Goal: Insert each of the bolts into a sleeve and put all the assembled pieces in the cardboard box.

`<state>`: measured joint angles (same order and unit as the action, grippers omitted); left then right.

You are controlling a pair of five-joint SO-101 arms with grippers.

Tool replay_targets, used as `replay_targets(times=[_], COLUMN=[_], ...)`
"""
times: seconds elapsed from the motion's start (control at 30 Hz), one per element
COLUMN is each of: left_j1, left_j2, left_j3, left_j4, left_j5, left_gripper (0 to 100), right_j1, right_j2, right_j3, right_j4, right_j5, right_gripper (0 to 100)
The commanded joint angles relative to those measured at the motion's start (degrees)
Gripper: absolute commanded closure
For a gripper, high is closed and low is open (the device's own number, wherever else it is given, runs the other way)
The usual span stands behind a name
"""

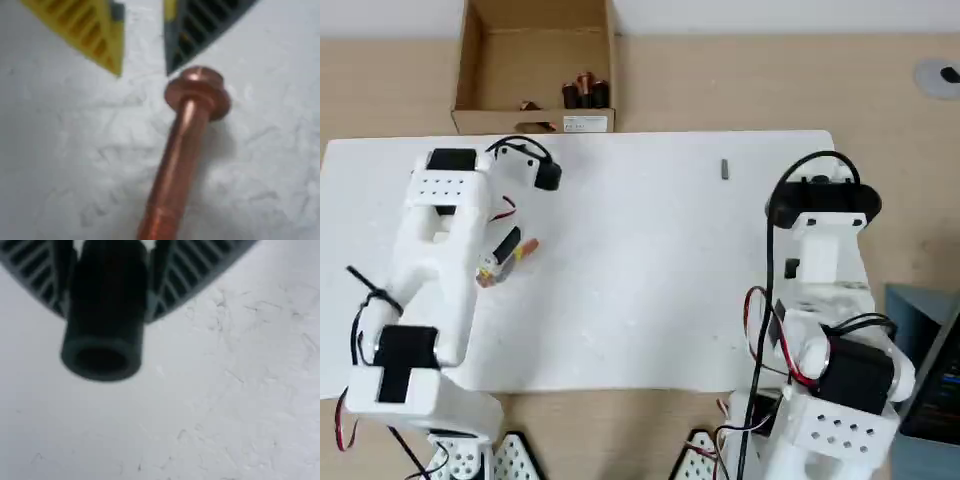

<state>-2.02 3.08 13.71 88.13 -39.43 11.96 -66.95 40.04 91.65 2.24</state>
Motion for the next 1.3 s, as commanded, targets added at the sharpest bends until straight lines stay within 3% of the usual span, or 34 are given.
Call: replay_targets(times=[0.0,0.2,0.83,1.0,1.27], left_j1=[0.8,0.5,-5.1,-4.3,-3.0], left_j2=[0.9,5.0,18.8,23.2,23.7], left_j3=[-3.8,-6.8,-13.5,-13.2,-14.1], left_j4=[0.4,0.4,0.4,0.5,0.9], left_j5=[-0.4,-0.5,-4.3,-4.3,-0.8], left_gripper=[93,88,88,100,99], right_j1=[0.9,0.9,0.9,0.8,0.8], right_j2=[-1.2,-1.2,-0.9,-0.9,-0.9], right_j3=[0.1,0.1,0.1,0.1,0.1], right_j4=[-1.1,-1.1,-1.4,-1.4,-1.4], right_j5=[-0.3,-0.3,-0.3,-0.2,-0.2], right_gripper=[98.8,98.8,98.8,98.8,98.8])
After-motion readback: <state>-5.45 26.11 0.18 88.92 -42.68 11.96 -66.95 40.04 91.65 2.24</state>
